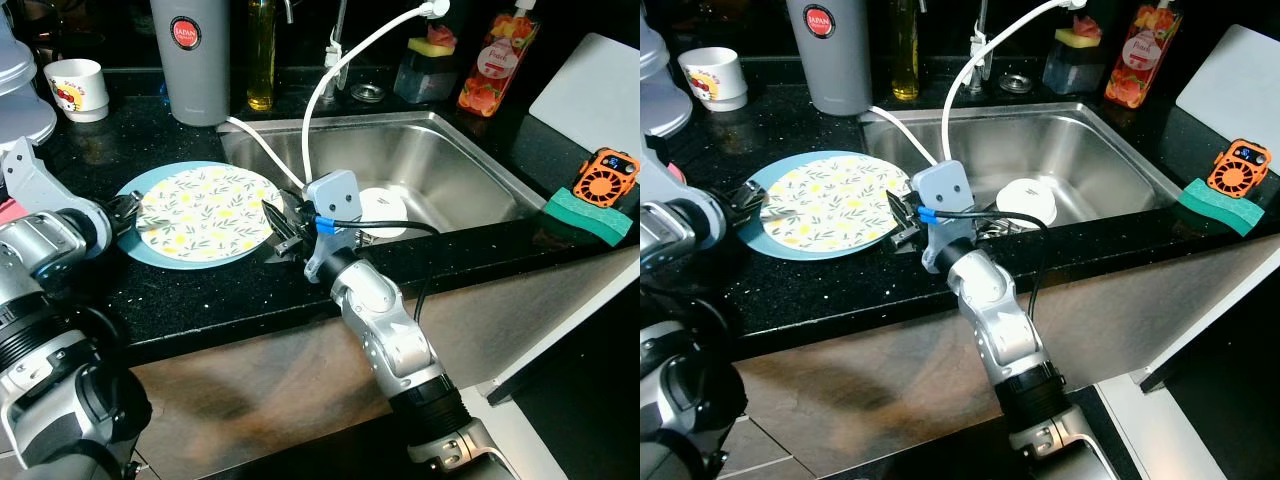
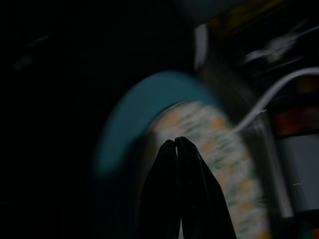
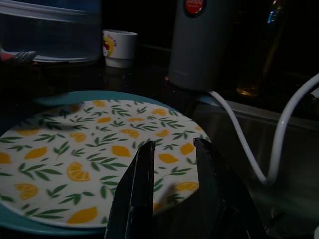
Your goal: Kitchen organization
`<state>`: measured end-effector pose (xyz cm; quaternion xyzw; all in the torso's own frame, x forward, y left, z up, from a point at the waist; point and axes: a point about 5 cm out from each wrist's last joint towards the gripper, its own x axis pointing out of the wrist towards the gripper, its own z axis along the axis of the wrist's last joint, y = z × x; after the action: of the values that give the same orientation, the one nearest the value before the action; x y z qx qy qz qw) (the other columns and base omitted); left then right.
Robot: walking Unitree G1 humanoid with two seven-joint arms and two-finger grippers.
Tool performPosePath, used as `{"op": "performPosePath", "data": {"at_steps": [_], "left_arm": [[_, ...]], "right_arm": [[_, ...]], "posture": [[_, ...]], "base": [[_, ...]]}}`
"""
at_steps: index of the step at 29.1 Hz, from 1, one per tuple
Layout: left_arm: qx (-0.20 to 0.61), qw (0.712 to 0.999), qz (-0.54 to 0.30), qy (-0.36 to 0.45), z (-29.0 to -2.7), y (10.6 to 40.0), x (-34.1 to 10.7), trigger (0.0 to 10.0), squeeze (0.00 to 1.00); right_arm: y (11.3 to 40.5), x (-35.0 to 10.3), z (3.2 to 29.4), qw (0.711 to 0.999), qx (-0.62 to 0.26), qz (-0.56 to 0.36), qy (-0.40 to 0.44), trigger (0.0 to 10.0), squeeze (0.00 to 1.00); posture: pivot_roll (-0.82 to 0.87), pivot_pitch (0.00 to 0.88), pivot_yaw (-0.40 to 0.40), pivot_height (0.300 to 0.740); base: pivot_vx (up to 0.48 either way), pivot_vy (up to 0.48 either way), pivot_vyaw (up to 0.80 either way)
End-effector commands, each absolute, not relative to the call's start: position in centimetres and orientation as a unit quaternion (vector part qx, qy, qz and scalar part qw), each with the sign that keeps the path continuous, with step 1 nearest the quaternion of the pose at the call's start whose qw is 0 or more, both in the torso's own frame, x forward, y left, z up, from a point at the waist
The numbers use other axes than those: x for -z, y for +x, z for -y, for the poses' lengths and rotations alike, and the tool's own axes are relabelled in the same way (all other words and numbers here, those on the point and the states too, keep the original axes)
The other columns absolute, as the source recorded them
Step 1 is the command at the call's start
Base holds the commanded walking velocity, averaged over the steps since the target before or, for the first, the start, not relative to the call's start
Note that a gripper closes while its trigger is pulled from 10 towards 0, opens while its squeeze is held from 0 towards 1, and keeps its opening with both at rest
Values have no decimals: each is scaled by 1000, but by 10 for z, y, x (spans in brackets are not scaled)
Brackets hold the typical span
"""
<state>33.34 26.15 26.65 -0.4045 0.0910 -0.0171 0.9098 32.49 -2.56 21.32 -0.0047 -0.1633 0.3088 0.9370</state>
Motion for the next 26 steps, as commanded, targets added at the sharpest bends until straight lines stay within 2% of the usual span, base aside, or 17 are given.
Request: {"op": "performPosePath", "data": {"at_steps": [1, 6, 7, 9, 10, 11, 13, 14, 17, 23, 24, 25, 26], "left_arm": [[42, 909, -46, -412, -259, 333, -284, 0, 0], [72, 913, 6, -403, -256, 329, -310, 0, 0], [57, 930, 5, -362, -257, 328, -316, 3059, 0], [41, 940, -3, -339, -259, 329, -316, 3059, 0], [23, 946, -8, -323, -261, 329, -316, 10000, 0], [-9, 958, -33, -285, -261, 329, -312, 10000, 20], [-19, 960, -43, -275, -261, 329, -310, 10000, 20], [-28, 960, -58, -273, -261, 329, -306, 10000, 1000], [-44, 954, -108, -277, -260, 326, -293, 10000, 1000], [-42, 942, -154, -294, -259, 326, -280, 10000, 1000], [-42, 940, -160, -299, -258, 326, -277, 10000, 122], [-44, 939, -165, -297, -259, 326, -275, 10000, 0], [-45, 939, -168, -296, -259, 326, -274, 10000, 0]], "right_arm": [[329, -215, 32, 941, -295, 167, -5, 10000, 0], [332, -217, 37, 943, -285, 171, -5, 10000, 0], [333, -218, 38, 944, -282, 172, -5, 10000, 0], [333, -218, 39, 944, -281, 172, -5, 10000, 0], [333, -218, 39, 944, -281, 172, -5, 10000, 0], [333, -218, 39, 944, -280, 172, -5, 10000, 0], [333, -218, 39, 944, -280, 172, -6, 10000, 0], [333, -218, 39, 944, -280, 172, -6, 10000, 0], [333, -217, 39, 944, -280, 172, -4, 10000, 0], [333, -217, 38, 944, -282, 172, -4, 10000, 0], [333, -217, 38, 944, -282, 172, -4, 10000, 0], [333, -217, 38, 944, -281, 172, -4, 10000, 0], [333, -217, 38, 944, -281, 172, -4, 10000, 0]], "posture": [[207, 85, -74, 740], [207, 85, -74, 740], [207, 85, -74, 740], [207, 85, -74, 740], [207, 85, -74, 740], [207, 85, -74, 740], [207, 85, -74, 740], [207, 85, -74, 740], [207, 85, -74, 740], [225, 95, -68, 740], [225, 95, -68, 740], [225, 95, -68, 740], [225, 95, -68, 740]], "base": [[0, 0, 0], [0, 0, 0], [0, 0, 0], [0, 0, 0], [0, 0, 0], [0, 0, 0], [0, 0, 0], [0, 0, 0], [0, 0, 0], [0, 0, 0], [0, 0, 0], [0, 0, 0], [0, 0, 0]]}}
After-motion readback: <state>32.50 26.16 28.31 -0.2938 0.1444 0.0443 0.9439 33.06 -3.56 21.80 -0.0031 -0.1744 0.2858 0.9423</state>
